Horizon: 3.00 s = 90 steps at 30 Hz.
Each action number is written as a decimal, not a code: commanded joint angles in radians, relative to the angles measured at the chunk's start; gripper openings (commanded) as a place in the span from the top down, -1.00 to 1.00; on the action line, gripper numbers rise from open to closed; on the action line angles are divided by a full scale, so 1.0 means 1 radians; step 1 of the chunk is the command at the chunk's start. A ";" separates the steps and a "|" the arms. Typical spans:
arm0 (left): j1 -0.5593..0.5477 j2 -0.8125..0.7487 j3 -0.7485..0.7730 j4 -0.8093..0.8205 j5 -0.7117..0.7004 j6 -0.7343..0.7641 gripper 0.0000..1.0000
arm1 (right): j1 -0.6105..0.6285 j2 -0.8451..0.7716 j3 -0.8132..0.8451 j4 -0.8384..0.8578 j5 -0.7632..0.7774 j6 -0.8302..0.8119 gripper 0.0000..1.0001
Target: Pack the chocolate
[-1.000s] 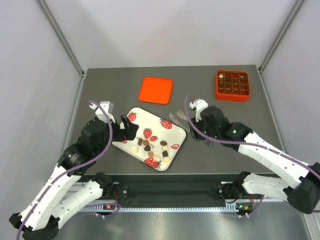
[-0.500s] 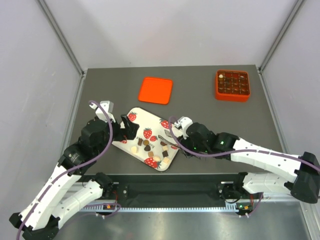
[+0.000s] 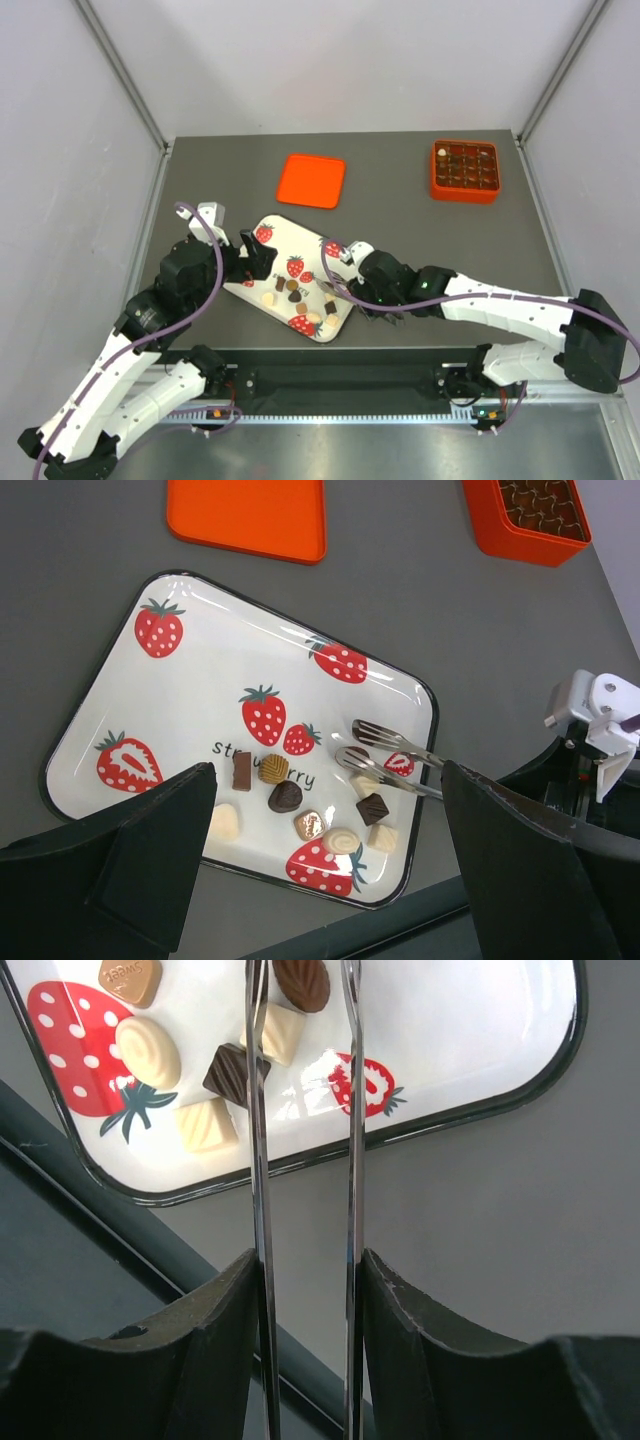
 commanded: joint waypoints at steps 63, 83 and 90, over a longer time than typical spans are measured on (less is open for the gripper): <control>0.002 -0.014 0.013 0.012 0.009 0.005 -0.98 | -0.891 0.351 0.791 -0.142 0.046 -0.095 0.36; 0.002 -0.016 0.000 0.009 0.000 -0.001 -0.98 | -1.087 0.600 0.868 -0.087 0.091 -0.105 0.33; 0.002 -0.022 0.003 -0.004 -0.012 0.004 -0.98 | -1.112 0.646 0.871 -0.067 0.072 -0.109 0.33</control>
